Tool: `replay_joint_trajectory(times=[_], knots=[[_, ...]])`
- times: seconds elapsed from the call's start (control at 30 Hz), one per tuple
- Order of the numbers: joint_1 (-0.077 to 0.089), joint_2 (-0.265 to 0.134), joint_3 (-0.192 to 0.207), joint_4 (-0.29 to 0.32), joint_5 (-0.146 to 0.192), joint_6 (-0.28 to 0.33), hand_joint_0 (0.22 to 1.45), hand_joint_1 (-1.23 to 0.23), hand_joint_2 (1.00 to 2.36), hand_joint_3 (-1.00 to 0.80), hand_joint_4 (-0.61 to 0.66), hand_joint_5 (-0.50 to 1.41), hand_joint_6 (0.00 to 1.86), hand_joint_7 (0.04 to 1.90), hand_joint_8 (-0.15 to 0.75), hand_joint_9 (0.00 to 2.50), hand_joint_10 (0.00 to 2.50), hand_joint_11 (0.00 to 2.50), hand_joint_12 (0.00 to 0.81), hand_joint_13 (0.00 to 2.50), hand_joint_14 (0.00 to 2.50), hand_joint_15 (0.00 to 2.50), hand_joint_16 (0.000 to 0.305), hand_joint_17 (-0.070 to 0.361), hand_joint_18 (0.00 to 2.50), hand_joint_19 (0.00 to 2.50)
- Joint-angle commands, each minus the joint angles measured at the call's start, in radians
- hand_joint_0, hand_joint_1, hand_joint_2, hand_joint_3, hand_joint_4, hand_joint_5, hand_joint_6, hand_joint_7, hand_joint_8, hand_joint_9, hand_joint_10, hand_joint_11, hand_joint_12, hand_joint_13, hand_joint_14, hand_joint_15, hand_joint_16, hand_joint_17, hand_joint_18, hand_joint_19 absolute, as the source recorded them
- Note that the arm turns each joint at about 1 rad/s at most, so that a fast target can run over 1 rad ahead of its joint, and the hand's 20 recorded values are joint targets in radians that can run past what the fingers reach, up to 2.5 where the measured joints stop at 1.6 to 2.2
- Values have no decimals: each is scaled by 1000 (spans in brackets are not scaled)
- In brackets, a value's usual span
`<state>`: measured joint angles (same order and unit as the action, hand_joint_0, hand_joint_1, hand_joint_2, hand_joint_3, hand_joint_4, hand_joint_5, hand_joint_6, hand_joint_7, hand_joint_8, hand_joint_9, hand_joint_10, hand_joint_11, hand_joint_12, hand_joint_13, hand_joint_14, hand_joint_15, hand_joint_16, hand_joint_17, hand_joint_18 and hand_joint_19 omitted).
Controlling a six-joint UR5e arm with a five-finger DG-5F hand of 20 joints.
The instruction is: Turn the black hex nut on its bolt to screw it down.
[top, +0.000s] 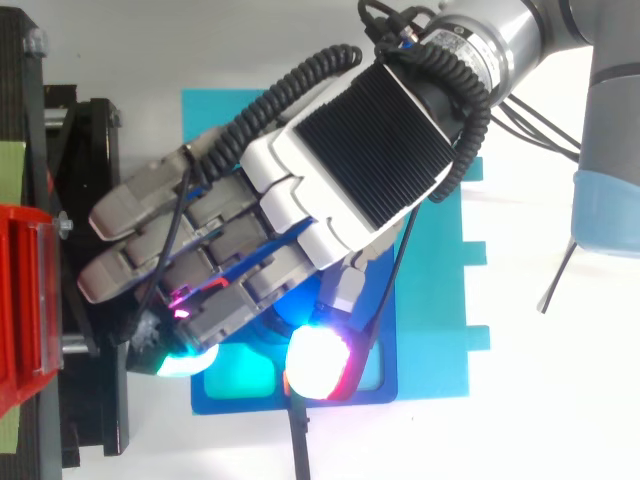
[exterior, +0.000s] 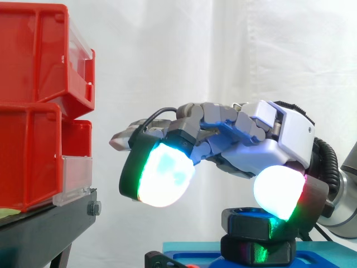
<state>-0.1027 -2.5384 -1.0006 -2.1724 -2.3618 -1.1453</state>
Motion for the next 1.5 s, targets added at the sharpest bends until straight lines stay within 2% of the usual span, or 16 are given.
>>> replay_joint_trajectory(times=[0.0,0.27,0.47,0.6,0.7,0.77,0.9,0.93,1.17,1.47], knots=[[-3,0,2,-12,-20,12,361,-370,1000,-500,168,-148,528,1121,219,660,11,338,141,390,5,147,19,43,0,398],[-9,7,14,-35,-39,15,363,-352,1000,-500,159,-144,523,1134,217,662,11,335,140,387,7,147,19,43,0,409],[-17,43,17,-80,-57,4,366,-360,1000,-500,158,-143,521,1140,217,661,11,335,138,388,5,146,19,42,0,408],[-22,44,19,-112,-57,-16,367,-379,1000,-500,161,-144,519,1144,214,660,11,335,137,387,5,149,18,41,0,401],[-22,43,19,-119,-57,-30,366,-452,1000,-500,152,-166,541,1093,217,661,9,339,136,389,5,149,18,41,0,398],[-22,43,16,-124,-57,-47,385,-537,1000,-500,156,-223,603,975,201,602,9,339,125,390,5,143,16,35,0,389],[-20,43,-10,-130,-56,-67,400,-590,1000,-500,136,-242,600,987,190,501,9,336,122,377,6,164,14,30,0,396],[-20,43,-12,-132,-56,-67,401,-594,1000,-500,136,-240,566,1037,188,477,9,335,121,355,6,164,13,30,0,399],[-15,43,-12,-136,-54,-67,361,-484,1000,-500,165,-221,536,1059,212,496,8,326,137,363,6,163,17,38,0,395],[-11,43,-13,-138,-53,-68,351,-455,1000,-500,171,-214,533,1056,219,530,8,337,142,369,5,152,18,40,0,395]])
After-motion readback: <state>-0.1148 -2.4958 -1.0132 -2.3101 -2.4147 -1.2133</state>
